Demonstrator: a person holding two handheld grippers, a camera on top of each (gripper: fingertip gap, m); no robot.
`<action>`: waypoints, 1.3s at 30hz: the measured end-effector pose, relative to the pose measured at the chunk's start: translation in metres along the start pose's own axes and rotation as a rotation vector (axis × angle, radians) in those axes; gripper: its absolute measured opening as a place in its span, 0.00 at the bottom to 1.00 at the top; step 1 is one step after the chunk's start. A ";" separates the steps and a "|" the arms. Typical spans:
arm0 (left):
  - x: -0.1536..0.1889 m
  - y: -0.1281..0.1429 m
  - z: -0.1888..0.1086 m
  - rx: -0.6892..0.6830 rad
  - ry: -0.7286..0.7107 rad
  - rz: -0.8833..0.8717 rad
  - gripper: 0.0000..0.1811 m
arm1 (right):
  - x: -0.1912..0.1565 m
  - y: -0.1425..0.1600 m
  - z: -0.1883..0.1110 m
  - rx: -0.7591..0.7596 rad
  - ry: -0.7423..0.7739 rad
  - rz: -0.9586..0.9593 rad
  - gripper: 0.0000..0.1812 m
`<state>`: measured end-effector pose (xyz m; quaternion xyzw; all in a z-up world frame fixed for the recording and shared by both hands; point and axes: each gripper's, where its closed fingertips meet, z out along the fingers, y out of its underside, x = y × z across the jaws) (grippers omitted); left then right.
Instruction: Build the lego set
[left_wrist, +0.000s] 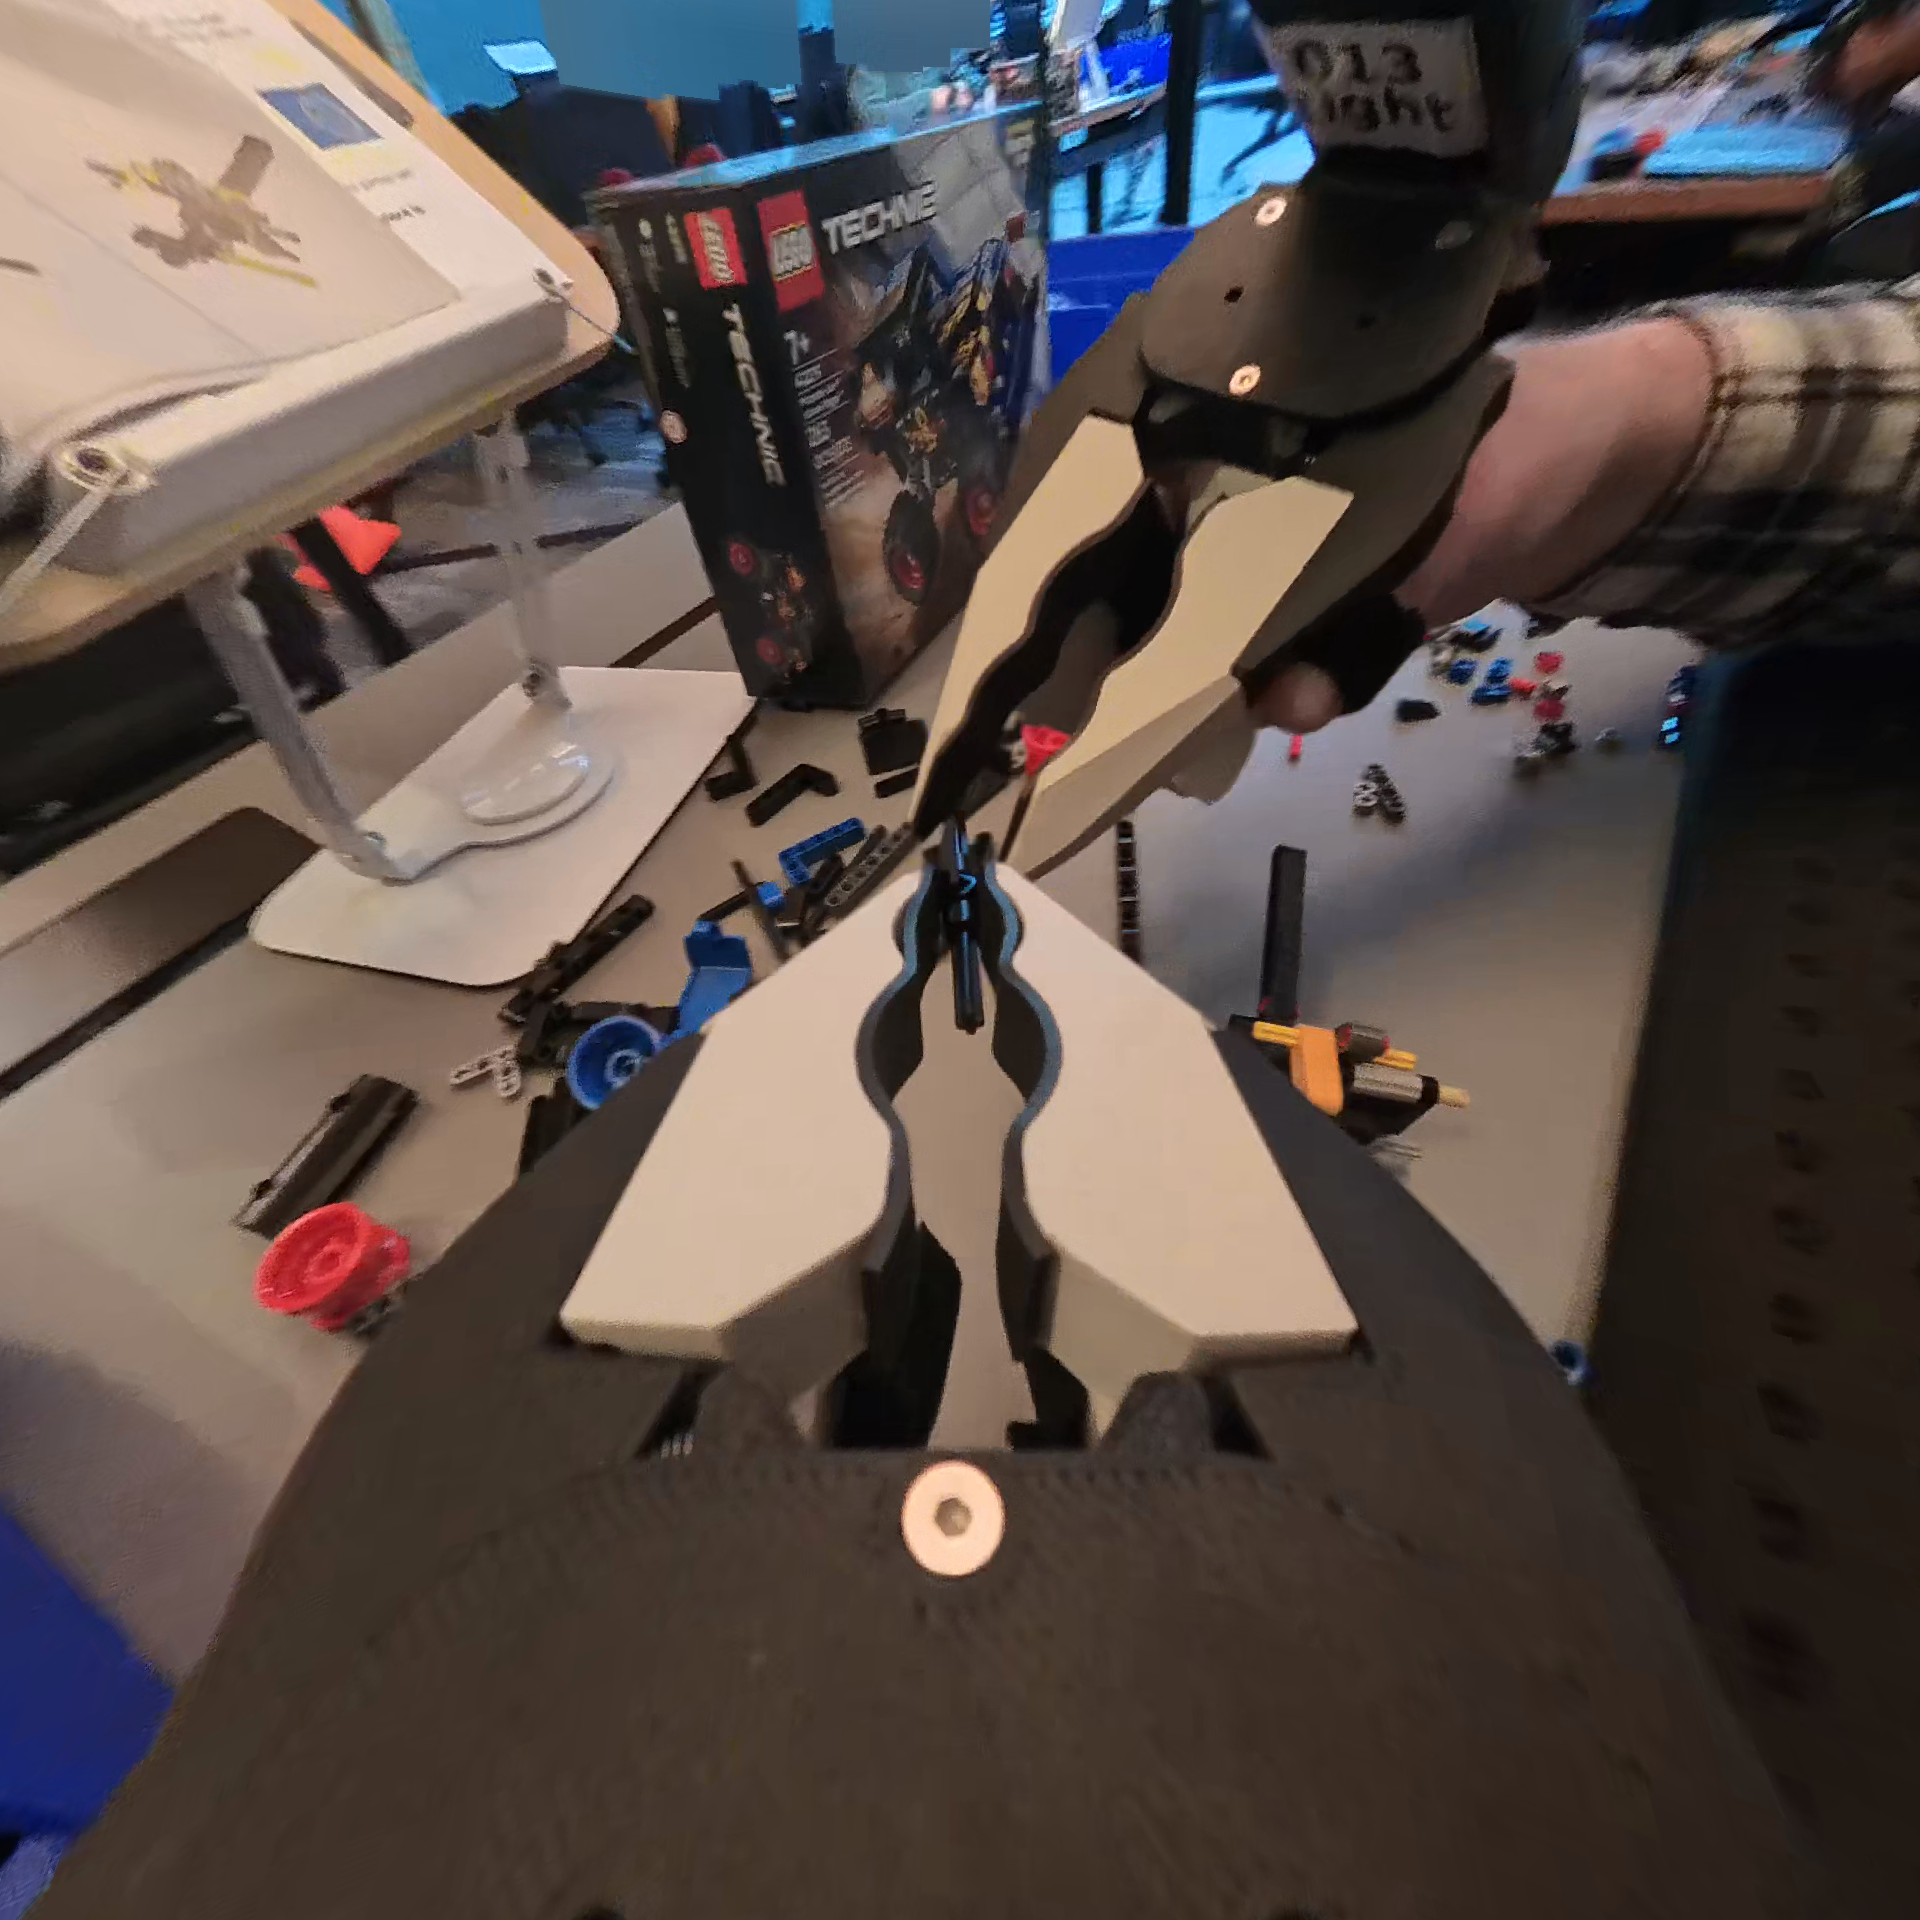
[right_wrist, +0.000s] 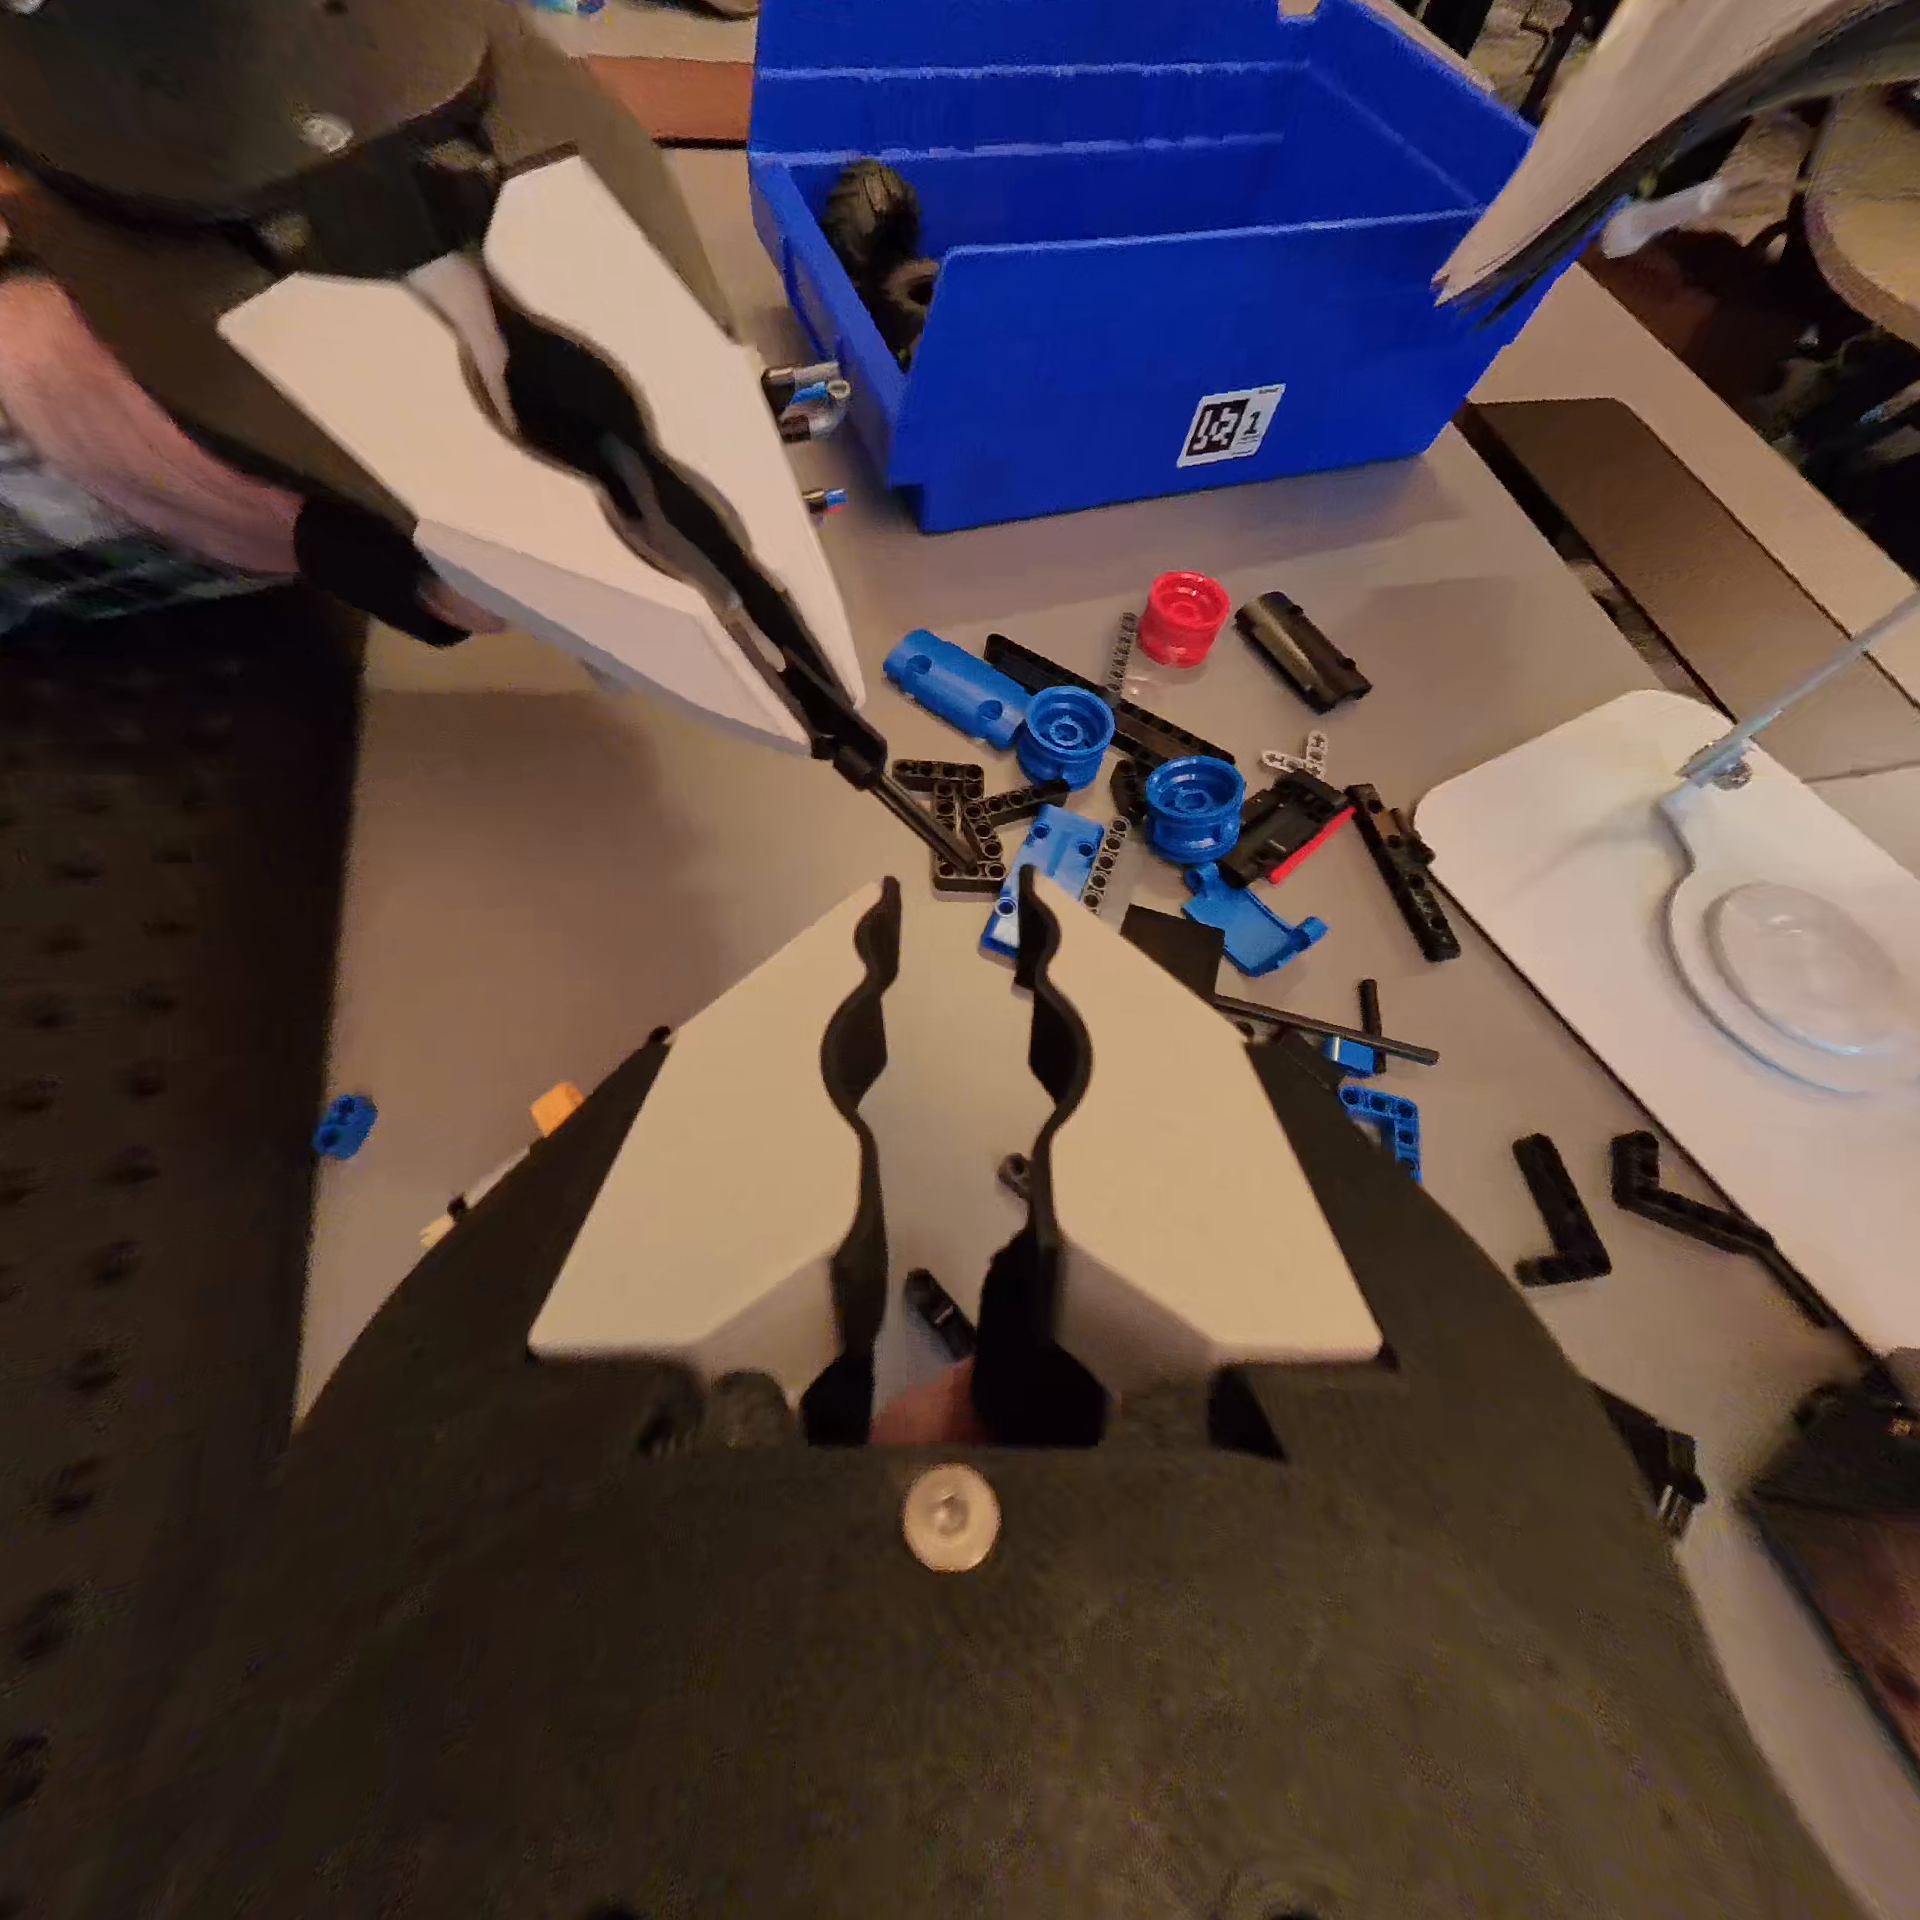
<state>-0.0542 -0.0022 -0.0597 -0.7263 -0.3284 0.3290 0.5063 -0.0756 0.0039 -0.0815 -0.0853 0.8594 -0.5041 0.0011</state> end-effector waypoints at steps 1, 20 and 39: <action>0.000 -0.002 -0.002 -0.002 -0.040 0.030 0.03 | 0.000 -0.001 -0.002 -0.003 -0.003 0.023 0.13; 0.003 -0.038 -0.036 -0.034 -0.645 0.898 0.02 | -0.047 -0.074 -0.021 0.401 -0.434 0.607 0.06; 0.013 -0.034 -0.039 -0.026 -0.610 0.905 0.19 | -0.039 -0.089 -0.020 0.311 -0.391 0.430 0.00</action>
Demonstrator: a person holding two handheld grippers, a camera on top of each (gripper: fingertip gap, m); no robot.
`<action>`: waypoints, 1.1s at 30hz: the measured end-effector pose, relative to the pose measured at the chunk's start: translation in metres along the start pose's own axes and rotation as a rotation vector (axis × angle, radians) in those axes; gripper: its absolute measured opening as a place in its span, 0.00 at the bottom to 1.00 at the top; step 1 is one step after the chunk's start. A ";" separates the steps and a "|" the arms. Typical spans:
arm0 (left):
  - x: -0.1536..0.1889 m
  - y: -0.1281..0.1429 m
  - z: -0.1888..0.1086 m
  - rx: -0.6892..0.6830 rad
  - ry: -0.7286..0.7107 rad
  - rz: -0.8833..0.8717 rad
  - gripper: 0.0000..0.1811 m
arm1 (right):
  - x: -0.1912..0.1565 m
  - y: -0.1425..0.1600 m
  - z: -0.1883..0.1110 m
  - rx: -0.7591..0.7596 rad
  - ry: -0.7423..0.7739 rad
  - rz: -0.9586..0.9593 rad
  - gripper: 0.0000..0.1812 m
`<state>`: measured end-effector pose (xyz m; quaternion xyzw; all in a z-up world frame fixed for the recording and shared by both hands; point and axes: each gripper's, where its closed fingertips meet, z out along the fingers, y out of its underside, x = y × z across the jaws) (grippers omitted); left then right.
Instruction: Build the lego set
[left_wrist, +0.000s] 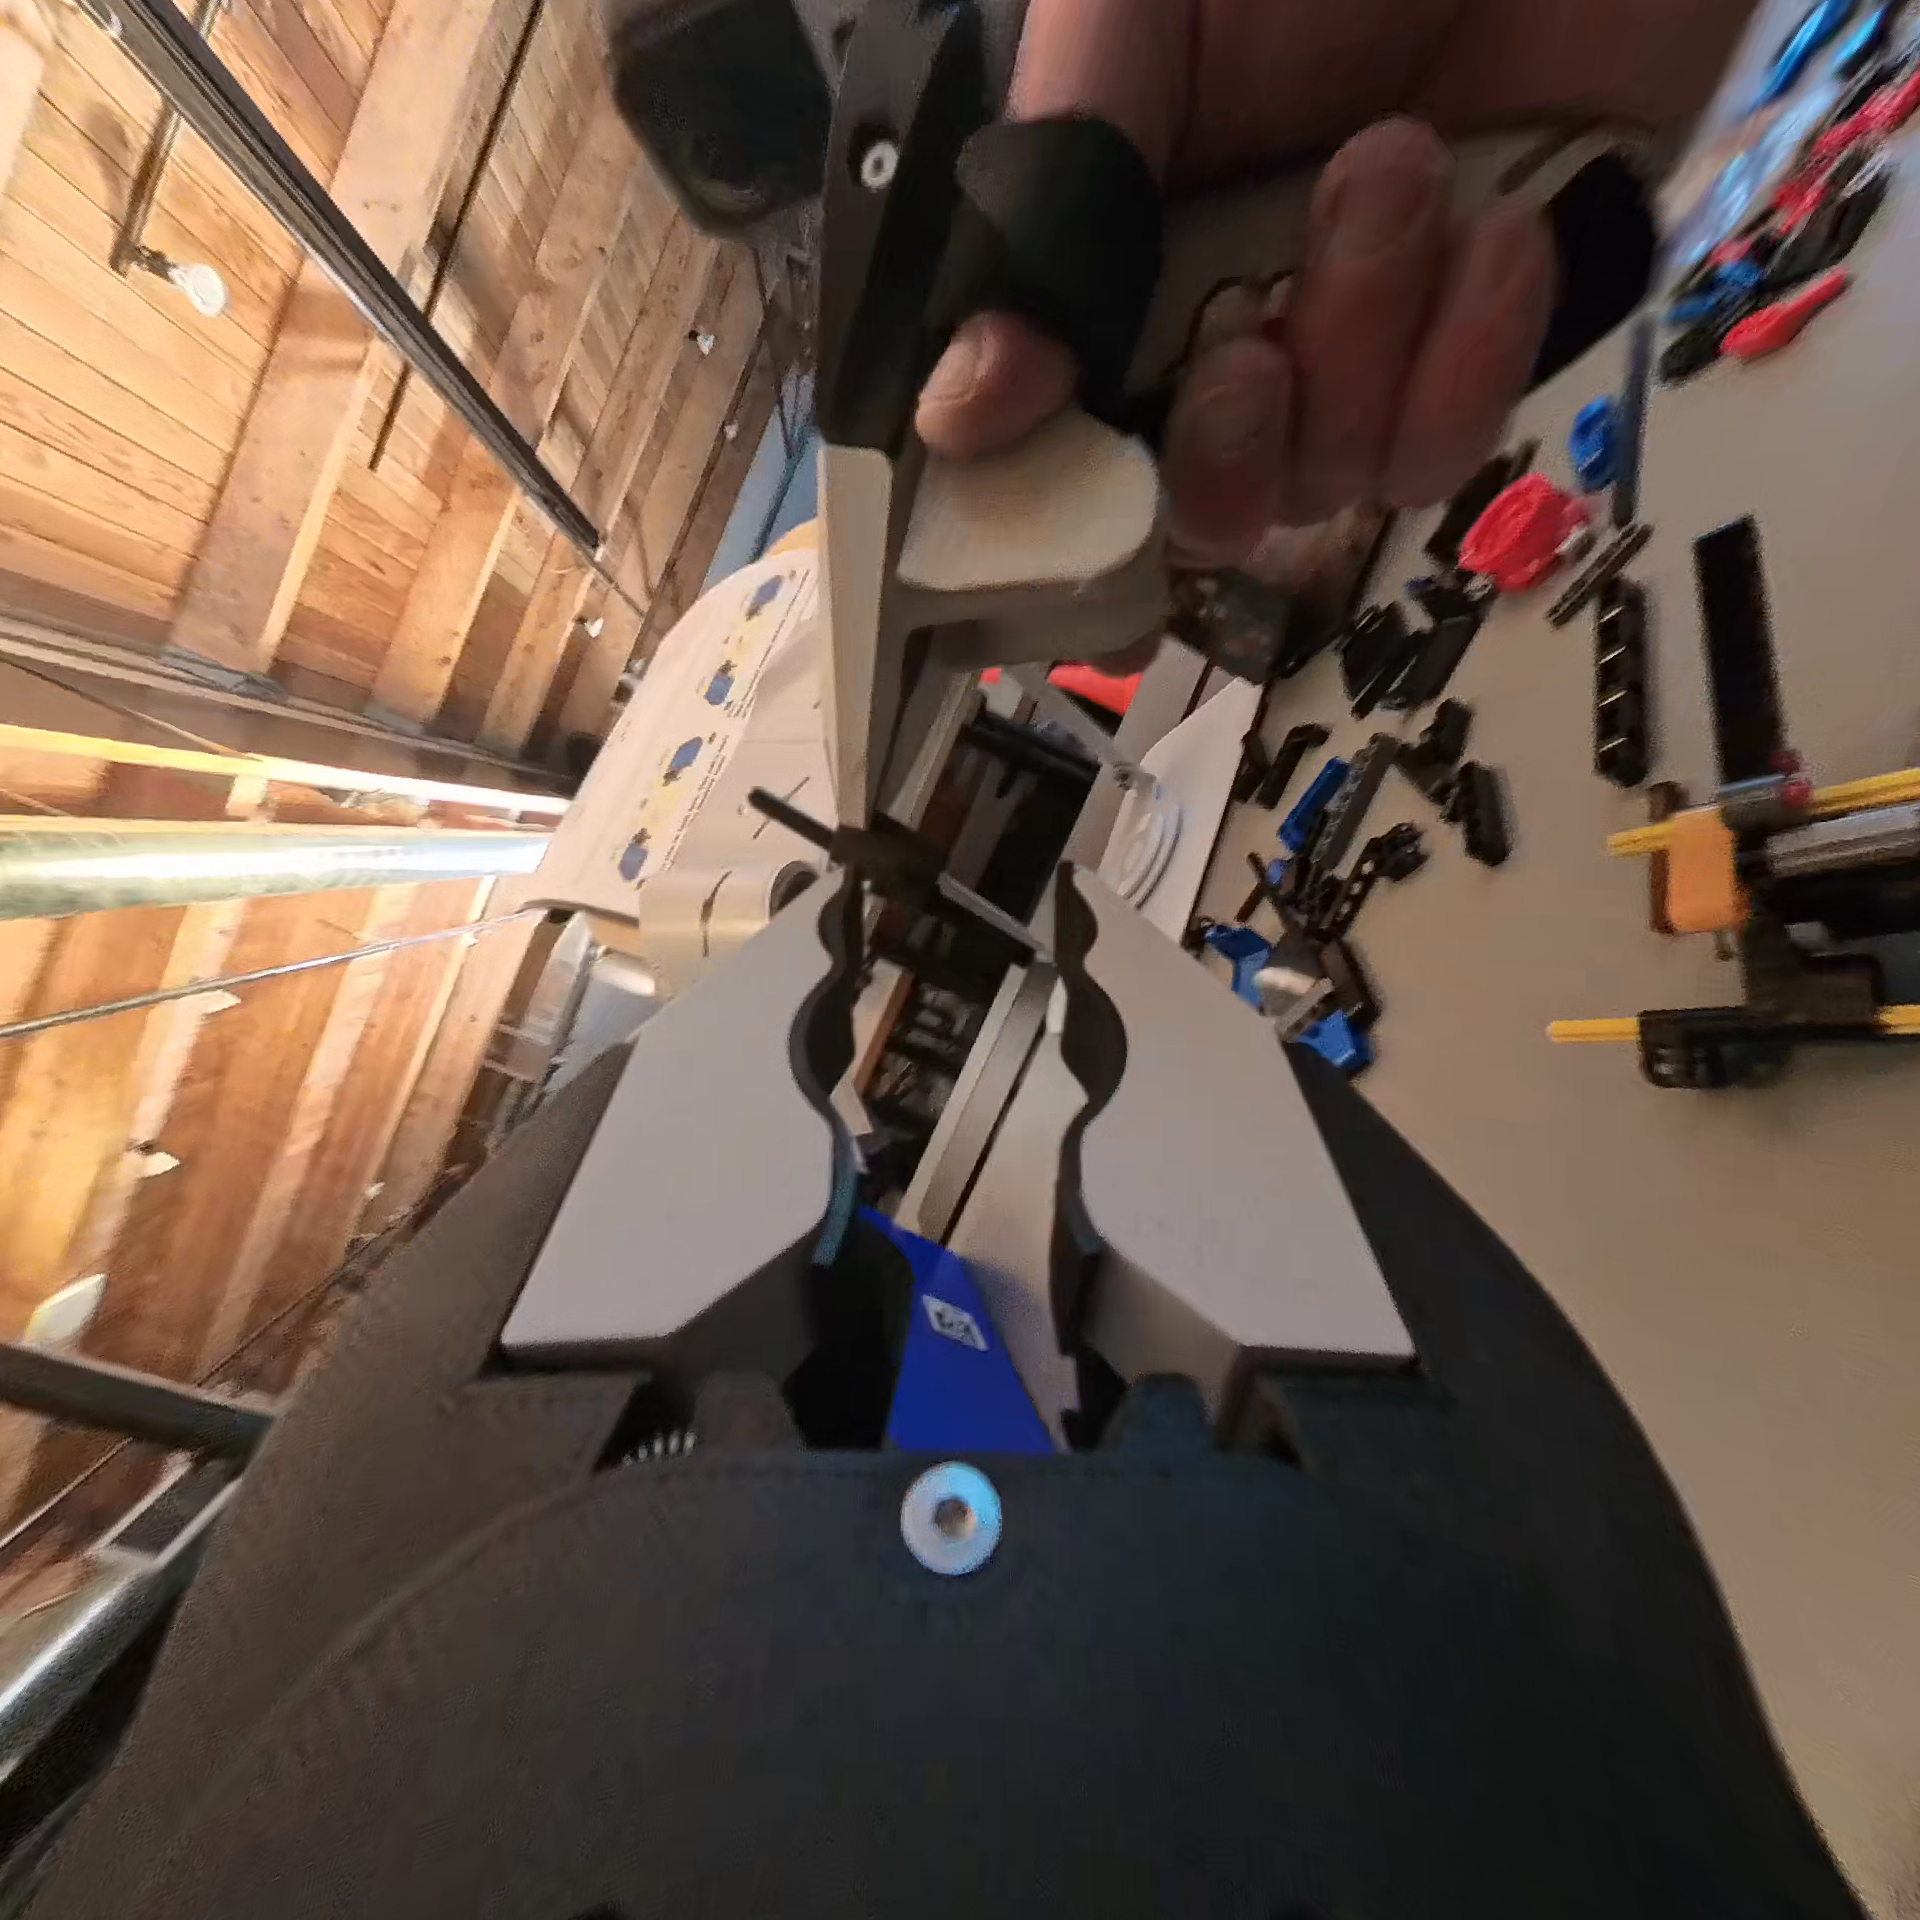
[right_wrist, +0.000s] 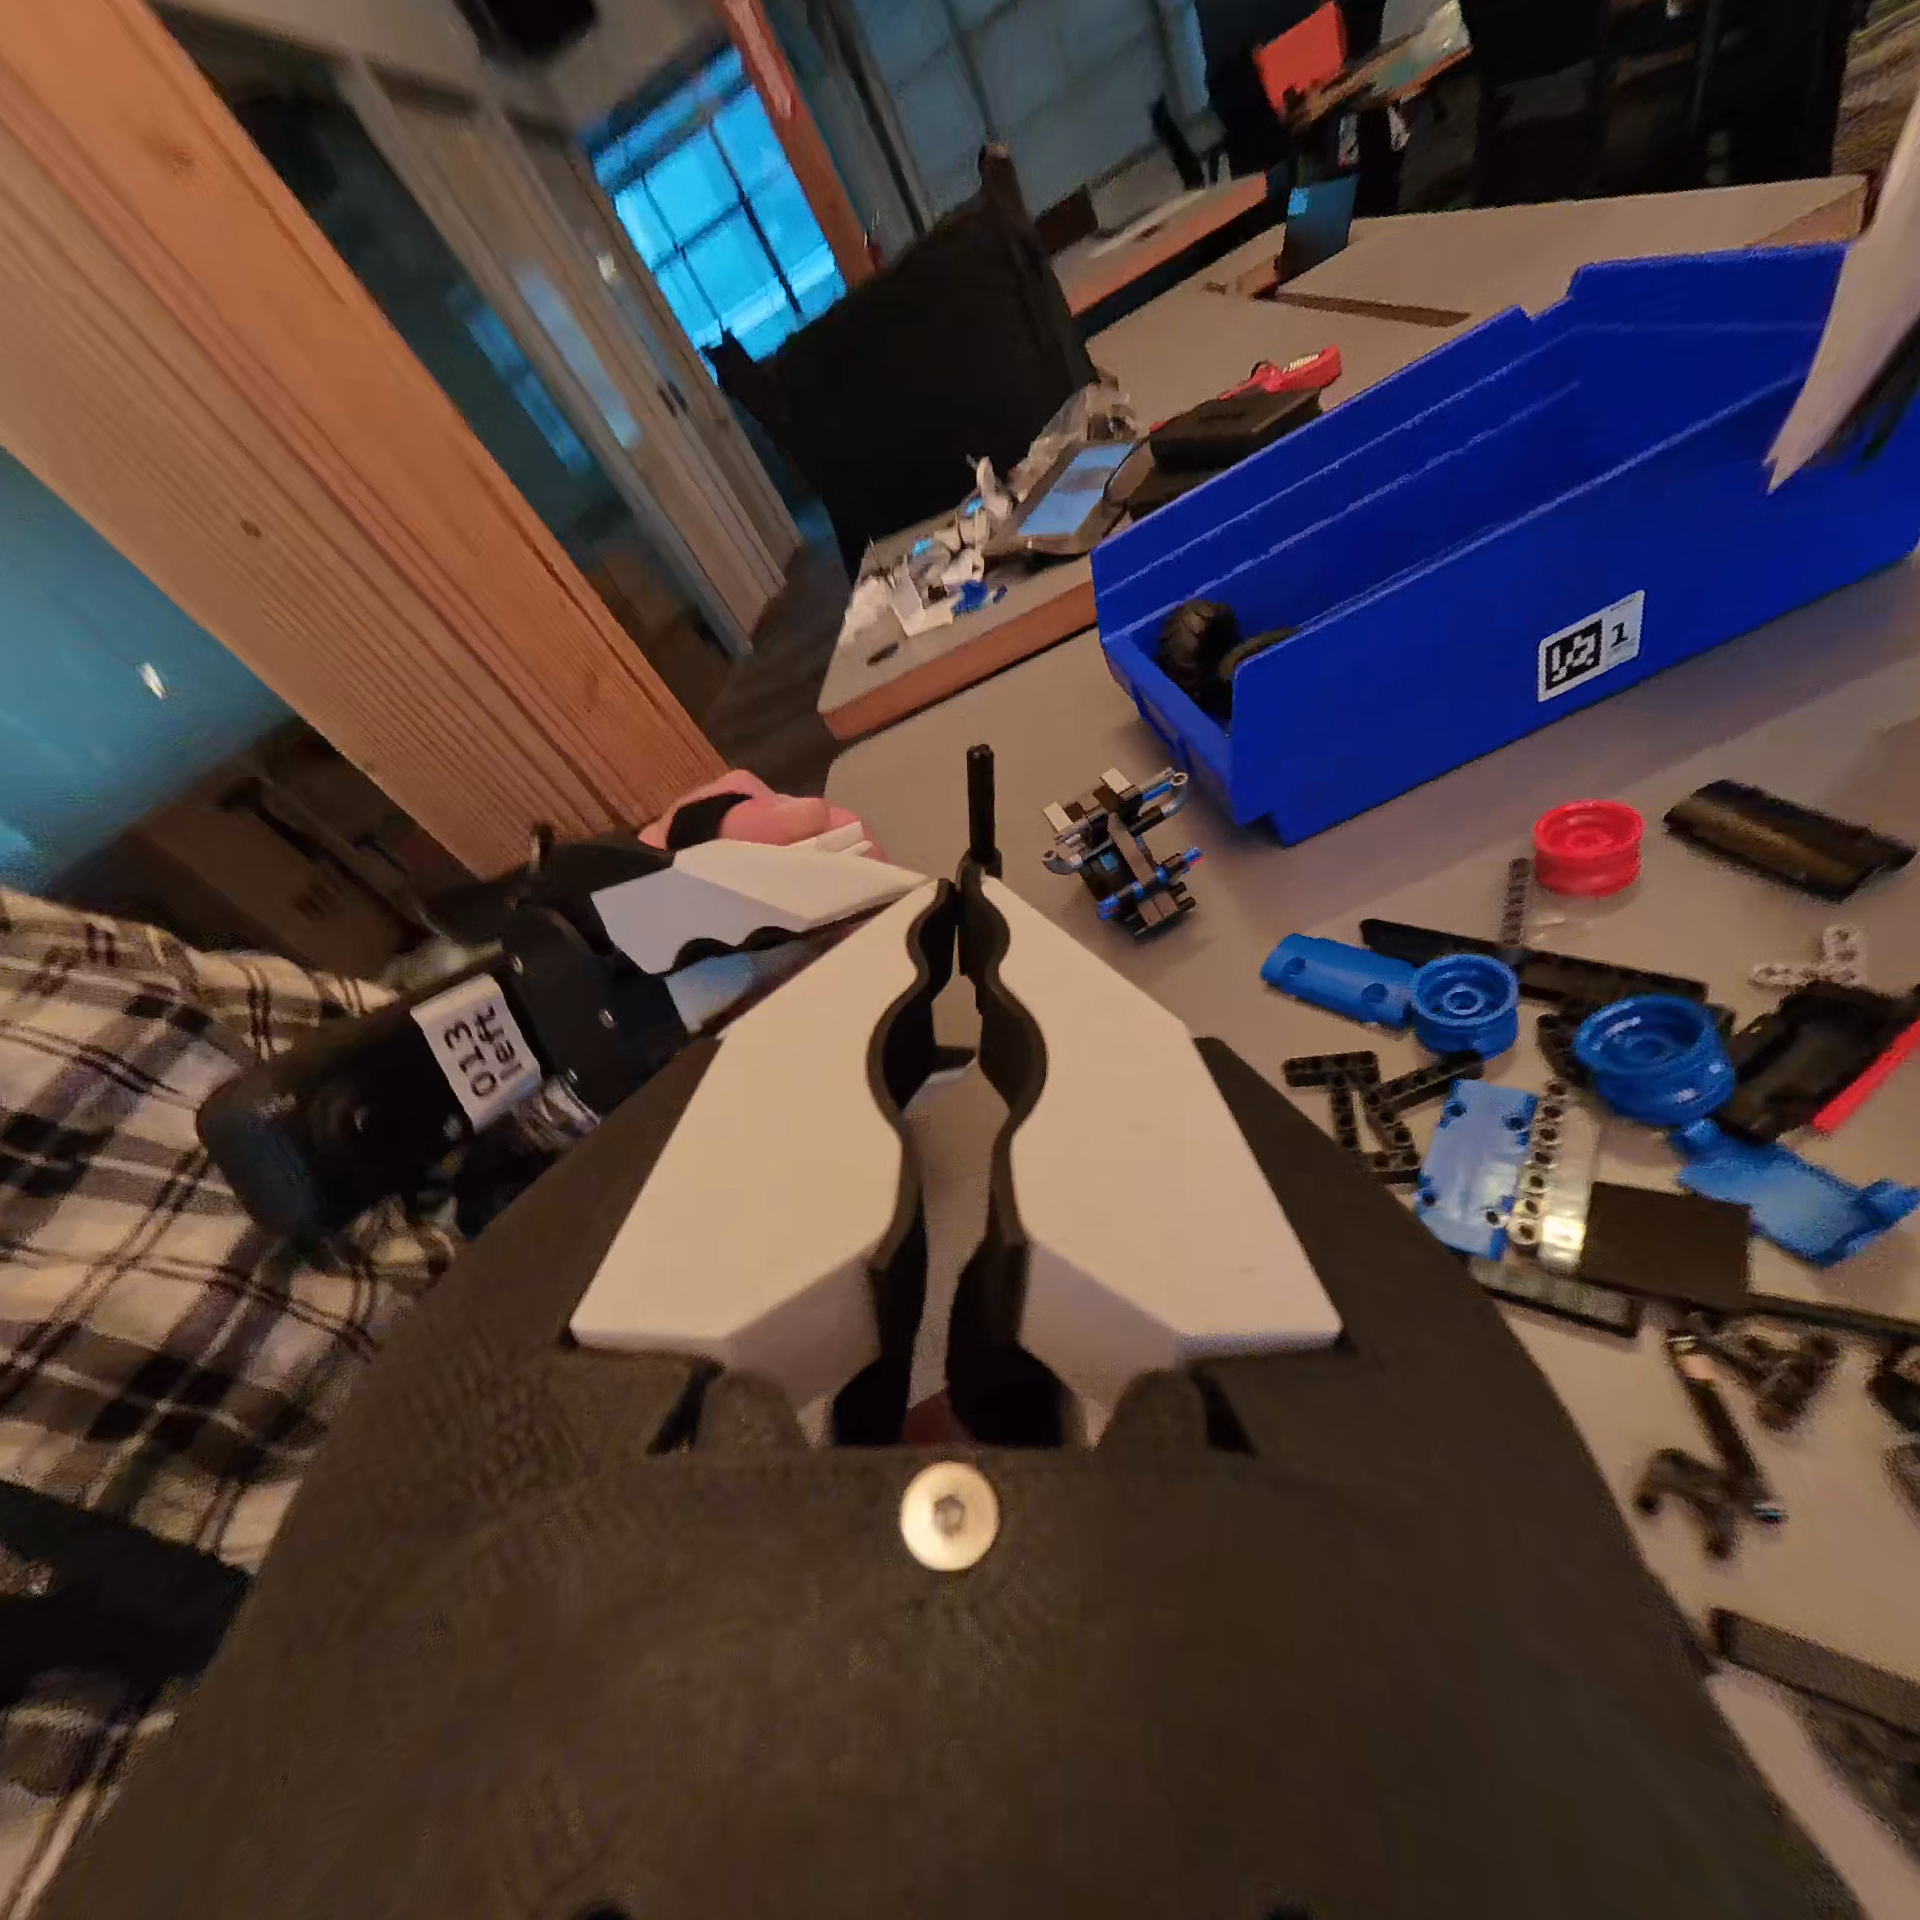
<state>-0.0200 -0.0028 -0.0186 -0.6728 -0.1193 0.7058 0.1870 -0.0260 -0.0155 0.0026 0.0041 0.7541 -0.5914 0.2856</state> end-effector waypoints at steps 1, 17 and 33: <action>0.001 -0.002 -0.004 0.022 0.014 -0.012 0.20 | -0.001 0.000 0.001 -0.056 -0.005 -0.048 0.00; -0.130 0.128 -0.022 -0.300 0.104 -0.282 0.23 | 0.083 0.114 -0.008 -1.088 -0.082 -0.540 0.00; -0.027 0.391 0.052 -1.090 0.927 -0.406 0.28 | 0.083 0.145 0.001 -1.174 -0.158 -0.555 0.04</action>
